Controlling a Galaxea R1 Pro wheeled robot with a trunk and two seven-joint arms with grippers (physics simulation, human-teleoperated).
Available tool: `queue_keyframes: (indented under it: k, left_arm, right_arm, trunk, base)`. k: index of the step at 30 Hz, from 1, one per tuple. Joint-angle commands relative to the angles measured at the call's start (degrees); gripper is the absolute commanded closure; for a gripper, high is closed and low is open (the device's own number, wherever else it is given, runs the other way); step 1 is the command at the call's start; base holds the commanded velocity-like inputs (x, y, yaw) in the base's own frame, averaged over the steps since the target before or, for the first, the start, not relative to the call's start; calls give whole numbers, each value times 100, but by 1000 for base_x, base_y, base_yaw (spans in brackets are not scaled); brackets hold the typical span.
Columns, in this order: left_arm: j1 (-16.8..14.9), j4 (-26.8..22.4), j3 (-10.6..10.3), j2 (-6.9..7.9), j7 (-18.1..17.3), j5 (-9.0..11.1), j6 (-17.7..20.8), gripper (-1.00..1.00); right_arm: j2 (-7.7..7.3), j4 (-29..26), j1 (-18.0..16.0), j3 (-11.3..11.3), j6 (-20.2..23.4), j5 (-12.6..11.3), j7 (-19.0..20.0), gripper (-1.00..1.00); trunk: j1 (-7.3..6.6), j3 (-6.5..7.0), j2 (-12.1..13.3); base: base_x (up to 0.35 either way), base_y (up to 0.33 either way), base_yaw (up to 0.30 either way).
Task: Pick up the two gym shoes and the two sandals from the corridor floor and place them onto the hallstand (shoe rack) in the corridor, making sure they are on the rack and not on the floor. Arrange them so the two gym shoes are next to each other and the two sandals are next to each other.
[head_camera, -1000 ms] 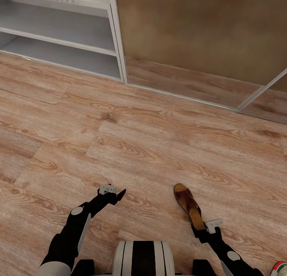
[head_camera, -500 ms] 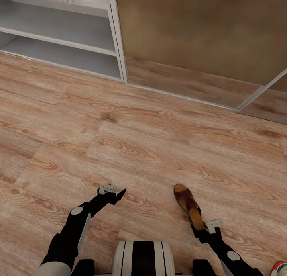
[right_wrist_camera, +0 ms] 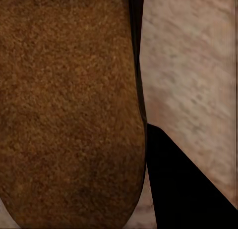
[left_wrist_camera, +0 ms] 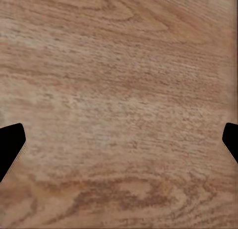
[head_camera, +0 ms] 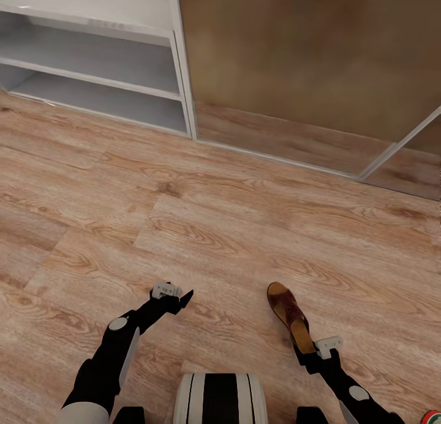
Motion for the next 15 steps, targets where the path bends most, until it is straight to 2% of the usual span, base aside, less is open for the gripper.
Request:
queue_keyframes:
  k: [1,11,15]
  left_arm:
    - [-4,-10,26,-9,-48,-25,40,-100]
    - [-6,-4,26,-9,-48,-25,41,-100]
    - [-138,-132,-105,-137,-39,21,-90,-100]
  right_arm:
    - [-5,4,-2,24,-12,-64,28,100]
    - [2,0,-2,24,-12,-64,21,100]
    - [135,-135,-137,52,-116,-38,28,100]
  trunk:
    - [-3,20,0]
    - [-29,241,14]
    - [-29,241,14]
  base:
    - [0,0,0]
    - [0,0,0]
    - [0,0,0]
